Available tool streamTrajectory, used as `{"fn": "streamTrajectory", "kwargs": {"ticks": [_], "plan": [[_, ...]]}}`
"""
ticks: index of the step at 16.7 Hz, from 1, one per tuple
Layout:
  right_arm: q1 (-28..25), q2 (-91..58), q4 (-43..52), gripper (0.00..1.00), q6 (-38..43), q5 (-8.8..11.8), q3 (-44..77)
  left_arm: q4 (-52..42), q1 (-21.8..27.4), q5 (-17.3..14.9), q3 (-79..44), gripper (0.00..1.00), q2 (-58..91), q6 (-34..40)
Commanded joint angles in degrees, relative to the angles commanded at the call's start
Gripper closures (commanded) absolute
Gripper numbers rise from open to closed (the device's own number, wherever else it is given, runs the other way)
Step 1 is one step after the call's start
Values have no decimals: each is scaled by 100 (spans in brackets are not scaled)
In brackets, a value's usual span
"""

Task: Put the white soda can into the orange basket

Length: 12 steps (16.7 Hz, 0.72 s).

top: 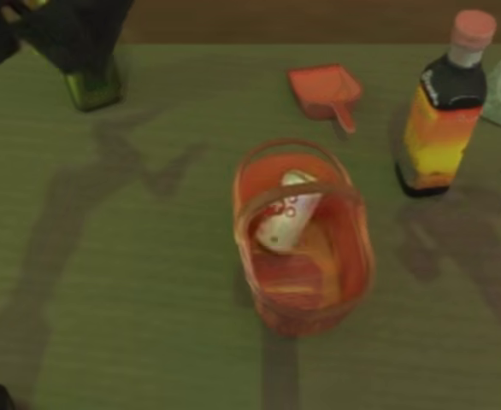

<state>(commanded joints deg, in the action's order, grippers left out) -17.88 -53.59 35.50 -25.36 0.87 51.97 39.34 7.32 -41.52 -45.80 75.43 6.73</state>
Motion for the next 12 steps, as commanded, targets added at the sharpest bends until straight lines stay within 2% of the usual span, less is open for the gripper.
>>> {"fn": "streamTrajectory", "kwargs": {"ticks": [7,12], "plan": [[-1160,-3798,2493,0,-1723,-29,3831,-2035,-525,2177,2174,0,-3959,-32],[-1793,-6059,3998,0,-2688,-69,5991,-3196,-745,3386,3590,0,-6144,-342]]}}
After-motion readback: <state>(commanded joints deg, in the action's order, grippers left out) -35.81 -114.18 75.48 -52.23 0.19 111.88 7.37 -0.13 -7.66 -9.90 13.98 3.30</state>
